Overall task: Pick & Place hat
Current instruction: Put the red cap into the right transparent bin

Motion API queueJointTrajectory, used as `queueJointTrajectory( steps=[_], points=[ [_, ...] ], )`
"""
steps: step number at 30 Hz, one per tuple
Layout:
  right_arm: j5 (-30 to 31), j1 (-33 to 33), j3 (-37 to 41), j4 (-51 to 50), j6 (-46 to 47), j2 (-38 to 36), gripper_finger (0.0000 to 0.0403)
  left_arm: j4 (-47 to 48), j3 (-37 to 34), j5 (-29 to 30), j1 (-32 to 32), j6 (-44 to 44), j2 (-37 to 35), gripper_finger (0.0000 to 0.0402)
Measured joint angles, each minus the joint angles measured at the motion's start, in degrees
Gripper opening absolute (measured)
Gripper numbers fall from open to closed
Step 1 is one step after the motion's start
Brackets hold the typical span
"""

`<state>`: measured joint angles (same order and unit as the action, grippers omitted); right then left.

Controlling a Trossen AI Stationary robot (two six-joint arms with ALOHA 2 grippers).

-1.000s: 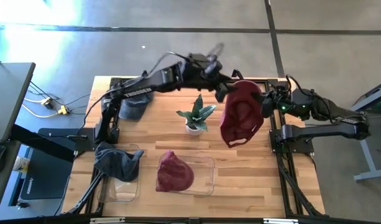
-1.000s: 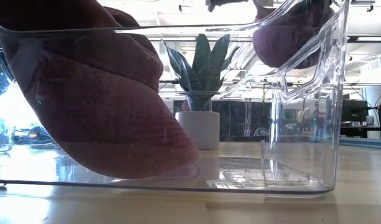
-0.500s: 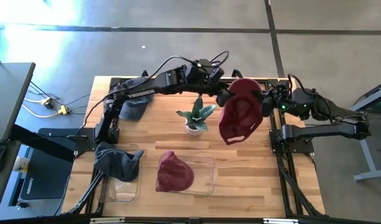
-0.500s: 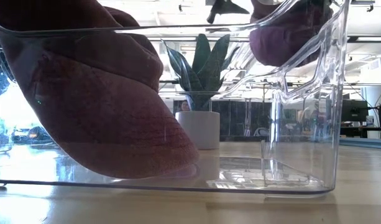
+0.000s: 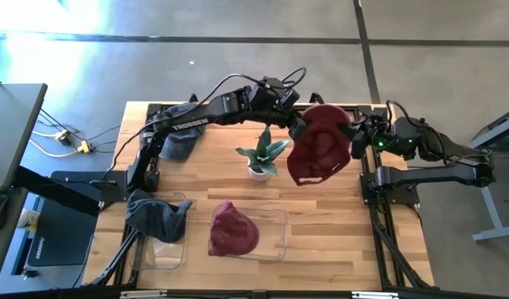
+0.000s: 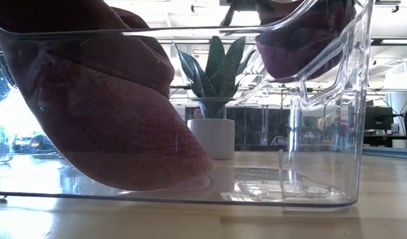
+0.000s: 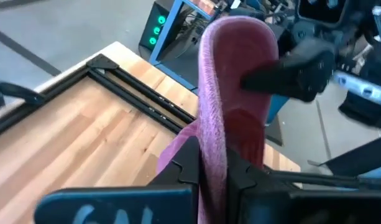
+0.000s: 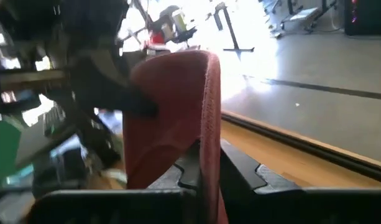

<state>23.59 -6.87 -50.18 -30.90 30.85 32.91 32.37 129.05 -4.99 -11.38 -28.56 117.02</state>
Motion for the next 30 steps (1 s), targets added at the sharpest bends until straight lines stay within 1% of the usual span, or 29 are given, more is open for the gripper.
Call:
queueJointTrajectory(
  steps=[2, 4, 8, 13, 15, 17, 19, 21, 25, 28, 30],
  points=[
    [-0.1, 0.0, -2.3, -6.1, 0.0, 0.2, 0.0051, 0.1, 0.0, 1.1, 0.2, -2.0, 0.7, 0.0016],
    [0.7, 0.0, -6.0, -13.5, 0.4, 1.5, 0.0063, 1.2, -0.1, 2.1, -0.1, -3.6, 0.9, 0.0007],
    [0.9, 0.0, -15.6, -26.1, -1.1, 6.7, 0.009, 1.2, -0.1, 3.7, -1.1, -5.3, 0.7, 0.0005],
    [1.1, 0.0, -26.1, -39.3, -8.9, 17.2, 0.0116, 1.5, 0.1, 7.6, -2.2, -6.6, 1.9, 0.0002],
    [-0.5, 0.0, -29.2, -43.0, -12.8, 21.3, 0.012, 3.3, -0.1, 7.5, -2.8, -7.6, 2.2, 0.0002],
    [-2.5, 0.3, -31.7, -45.7, -17.4, 24.7, 0.012, 2.9, -0.1, 7.9, -3.1, -8.1, 2.3, 0.0002],
    [-5.2, 1.1, -33.8, -46.9, -22.5, 27.2, 0.0114, 2.8, 0.0, 8.9, -3.4, -8.2, 2.1, 0.0001],
    [-6.4, 2.1, -35.6, -46.7, -26.6, 29.0, 0.0103, 3.2, 0.0, 10.3, -3.5, -7.9, 2.0, 0.0001],
    [-11.1, 3.8, -37.0, -42.9, -34.7, 30.6, 0.0074, 3.5, 0.0, 11.3, -3.6, -8.0, 2.1, 0.0001],
    [-14.1, 4.7, -34.3, -38.8, -40.5, 30.8, 0.0045, 3.5, 0.0, 11.5, -3.6, -8.2, 2.1, 0.0001],
    [-13.2, 5.2, -31.0, -36.3, -43.1, 30.9, 0.0021, 3.3, 0.0, 11.3, -3.6, -8.6, 2.1, 0.0]
  ],
)
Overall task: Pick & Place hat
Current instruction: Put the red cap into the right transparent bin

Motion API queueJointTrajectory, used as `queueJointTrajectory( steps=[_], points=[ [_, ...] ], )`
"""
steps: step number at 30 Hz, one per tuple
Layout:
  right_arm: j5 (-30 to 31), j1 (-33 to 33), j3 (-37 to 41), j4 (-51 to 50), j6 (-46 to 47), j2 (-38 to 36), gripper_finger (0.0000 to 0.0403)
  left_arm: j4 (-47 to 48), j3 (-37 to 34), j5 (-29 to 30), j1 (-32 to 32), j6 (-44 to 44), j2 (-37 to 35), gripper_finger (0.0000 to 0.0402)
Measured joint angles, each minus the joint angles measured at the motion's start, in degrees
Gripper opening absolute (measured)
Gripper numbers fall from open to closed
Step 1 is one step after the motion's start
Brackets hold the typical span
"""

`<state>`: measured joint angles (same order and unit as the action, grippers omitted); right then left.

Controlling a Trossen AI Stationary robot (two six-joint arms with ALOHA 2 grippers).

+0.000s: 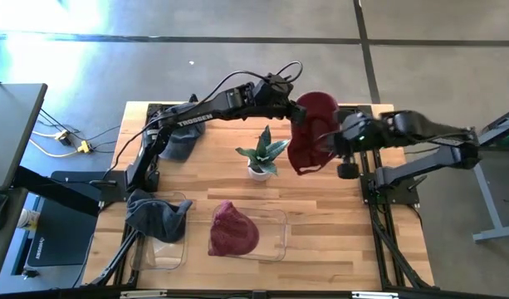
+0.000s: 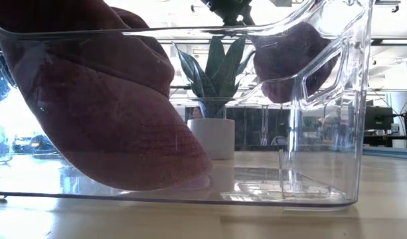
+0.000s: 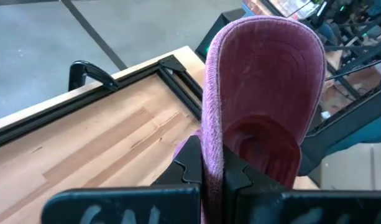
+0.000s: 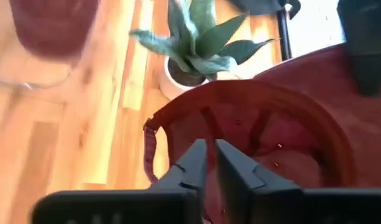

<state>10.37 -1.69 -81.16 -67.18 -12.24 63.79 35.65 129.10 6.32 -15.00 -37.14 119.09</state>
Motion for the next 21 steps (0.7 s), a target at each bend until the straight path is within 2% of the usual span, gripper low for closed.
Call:
queueJointTrajectory(
  steps=[2, 5, 9, 16, 19, 21],
  points=[
    [4.9, 0.4, 4.1, 2.7, -0.6, 0.0, 0.0006, -0.4, 0.0, -1.2, 0.0, -0.7, 0.0, 0.0],
    [12.1, 0.2, 10.6, 5.3, -0.1, 0.0, 0.0011, -1.7, 0.0, -4.0, 0.0, -0.8, 0.0, 0.0],
    [20.8, -0.5, 19.3, 6.3, 4.7, -0.1, 0.0003, -3.1, -0.1, -8.1, 0.3, -0.9, 0.2, 0.0],
    [25.2, -0.3, 32.2, 12.8, 13.4, -1.9, 0.0003, -6.3, 1.0, -14.5, 1.5, -0.9, 0.4, 0.0],
    [31.0, 1.2, 35.8, 18.5, 17.0, -3.6, 0.0003, -7.3, 1.6, -15.4, 1.7, -0.9, 0.3, 0.0],
    [32.6, 2.5, 37.0, 22.5, 17.7, -5.1, 0.0006, -7.3, 1.7, -16.1, 1.7, -0.9, 0.3, 0.0]
  ],
)
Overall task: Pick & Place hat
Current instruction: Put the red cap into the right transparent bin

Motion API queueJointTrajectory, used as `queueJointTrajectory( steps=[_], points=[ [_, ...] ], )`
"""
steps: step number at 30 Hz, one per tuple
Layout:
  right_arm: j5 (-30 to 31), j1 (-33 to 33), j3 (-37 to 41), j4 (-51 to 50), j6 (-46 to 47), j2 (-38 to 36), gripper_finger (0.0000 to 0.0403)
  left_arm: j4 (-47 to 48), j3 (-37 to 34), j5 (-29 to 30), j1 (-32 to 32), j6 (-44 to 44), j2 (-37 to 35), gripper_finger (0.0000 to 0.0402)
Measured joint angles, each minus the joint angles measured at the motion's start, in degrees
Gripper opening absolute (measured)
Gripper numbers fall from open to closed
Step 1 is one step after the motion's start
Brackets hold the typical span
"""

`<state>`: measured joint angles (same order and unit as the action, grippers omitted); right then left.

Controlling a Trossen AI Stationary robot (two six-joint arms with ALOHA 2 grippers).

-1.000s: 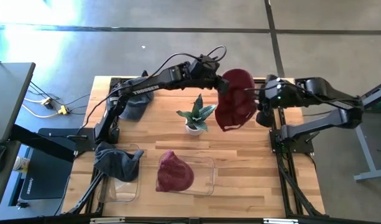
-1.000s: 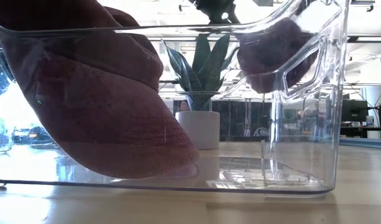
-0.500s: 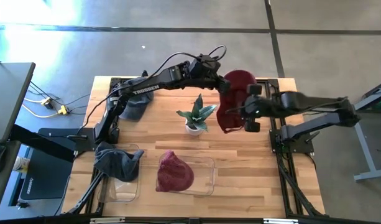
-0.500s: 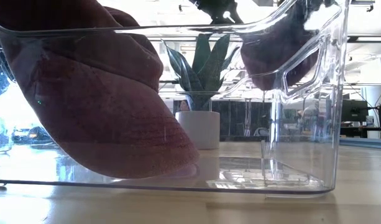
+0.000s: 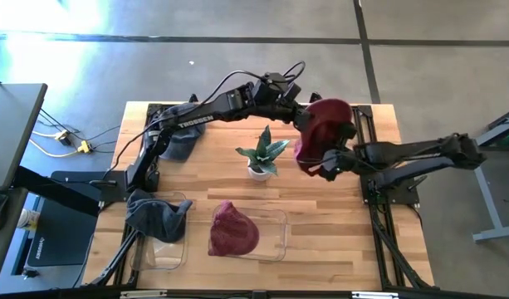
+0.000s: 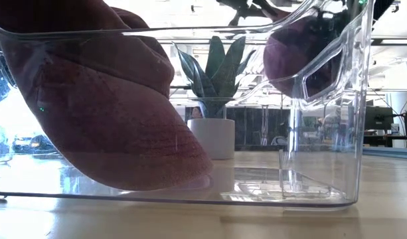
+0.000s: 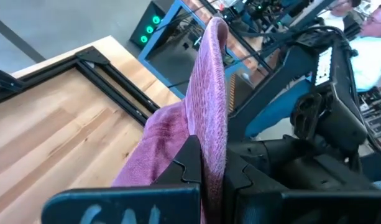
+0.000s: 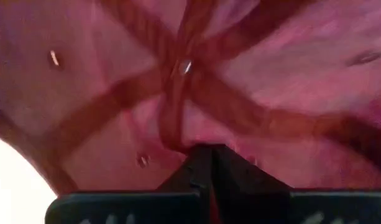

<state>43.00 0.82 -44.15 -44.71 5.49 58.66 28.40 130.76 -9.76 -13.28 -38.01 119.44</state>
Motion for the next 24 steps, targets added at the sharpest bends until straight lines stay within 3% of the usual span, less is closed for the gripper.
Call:
queueJointTrajectory(
  steps=[6, 12, 19, 24],
  points=[
    [-1.1, 4.4, -0.8, 5.9, 2.0, -7.2, 0.0002, 0.3, 0.1, 0.9, 0.2, 0.1, -0.2, 0.0],
    [4.9, 5.9, -4.7, 3.9, 5.0, -12.4, 0.0002, -0.1, 0.2, 1.6, 0.2, 0.1, -0.5, 0.0],
    [-10.3, 4.0, -6.8, -2.8, 7.7, -12.2, 0.0001, 0.7, 0.2, 6.1, 0.2, 2.2, -0.5, 0.0],
    [-9.7, 4.0, -5.5, -2.6, 8.9, -10.2, 0.0001, 0.7, 0.2, 5.3, 0.2, 2.3, -0.5, 0.0]
  ],
)
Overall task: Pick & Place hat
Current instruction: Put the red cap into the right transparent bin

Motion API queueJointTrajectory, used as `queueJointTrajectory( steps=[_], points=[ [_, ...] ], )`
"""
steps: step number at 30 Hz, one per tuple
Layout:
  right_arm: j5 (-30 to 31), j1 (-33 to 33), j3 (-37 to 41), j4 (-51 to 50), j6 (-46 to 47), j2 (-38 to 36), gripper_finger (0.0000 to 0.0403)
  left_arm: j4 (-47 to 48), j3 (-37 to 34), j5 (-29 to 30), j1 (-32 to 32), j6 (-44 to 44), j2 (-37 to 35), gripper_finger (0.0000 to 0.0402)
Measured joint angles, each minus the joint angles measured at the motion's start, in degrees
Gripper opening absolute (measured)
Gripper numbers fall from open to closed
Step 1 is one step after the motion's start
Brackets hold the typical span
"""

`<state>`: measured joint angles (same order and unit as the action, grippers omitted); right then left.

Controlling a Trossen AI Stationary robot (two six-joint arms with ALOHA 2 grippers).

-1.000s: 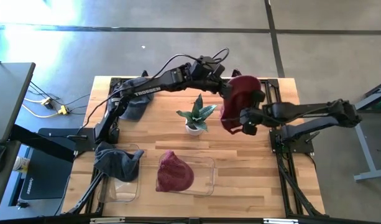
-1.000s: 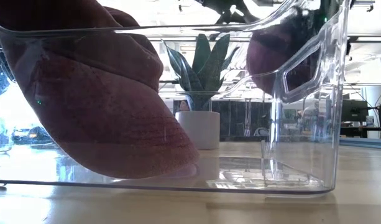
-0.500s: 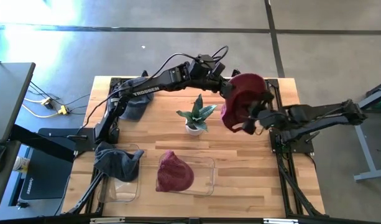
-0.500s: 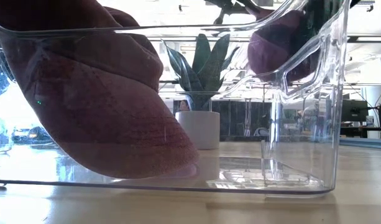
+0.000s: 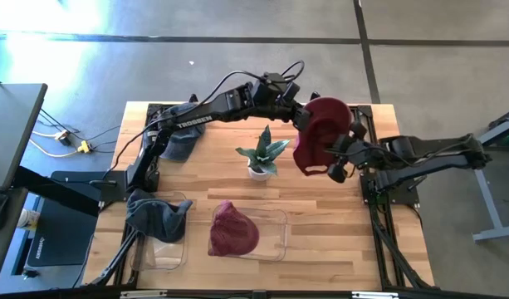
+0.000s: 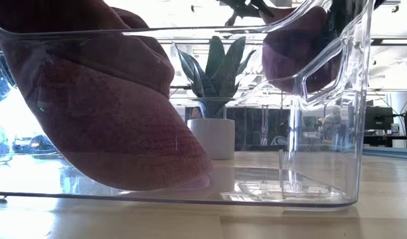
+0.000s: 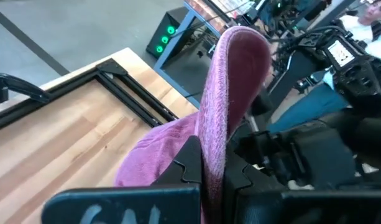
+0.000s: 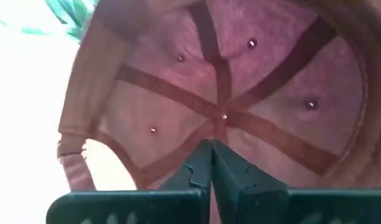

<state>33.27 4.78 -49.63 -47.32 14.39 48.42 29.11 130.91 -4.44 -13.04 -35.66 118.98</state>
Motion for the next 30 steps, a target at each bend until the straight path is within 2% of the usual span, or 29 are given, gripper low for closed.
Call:
queueJointTrajectory(
  steps=[8, 11, 13, 16, 22, 25, 30],
  points=[
    [18.5, 0.0, 6.2, 1.4, 10.9, 4.2, 0.0001, -2.4, 0.0, -5.5, 2.2, -0.8, 0.1, 0.0],
    [19.7, 0.0, 8.2, 1.3, 15.9, 4.7, 0.0002, -2.9, 0.0, -6.1, 2.6, -0.4, 0.1, 0.0],
    [16.6, 0.0, 8.2, 1.1, 16.5, 4.4, 0.0001, -2.7, 0.0, -6.2, 3.0, -0.4, 0.1, 0.0],
    [8.5, 0.6, 6.4, 0.2, 15.6, 3.6, 0.0001, -1.5, 0.0, -3.1, 3.2, -0.5, 0.1, 0.0],
    [-4.3, 2.0, 0.2, -2.7, 15.1, 0.4, 0.0004, 1.2, 0.0, 1.1, 2.3, -1.0, 0.1, 0.0],
    [-10.0, 2.1, -3.0, -3.1, 12.0, -1.1, 0.0004, 1.7, 0.0, 3.3, 1.7, -1.5, 0.1, 0.0],
    [-15.5, 2.1, -8.2, -3.3, 5.8, -2.0, 0.0005, 1.5, 0.1, 3.0, 0.9, -2.6, 0.1, 0.0]
  ],
)
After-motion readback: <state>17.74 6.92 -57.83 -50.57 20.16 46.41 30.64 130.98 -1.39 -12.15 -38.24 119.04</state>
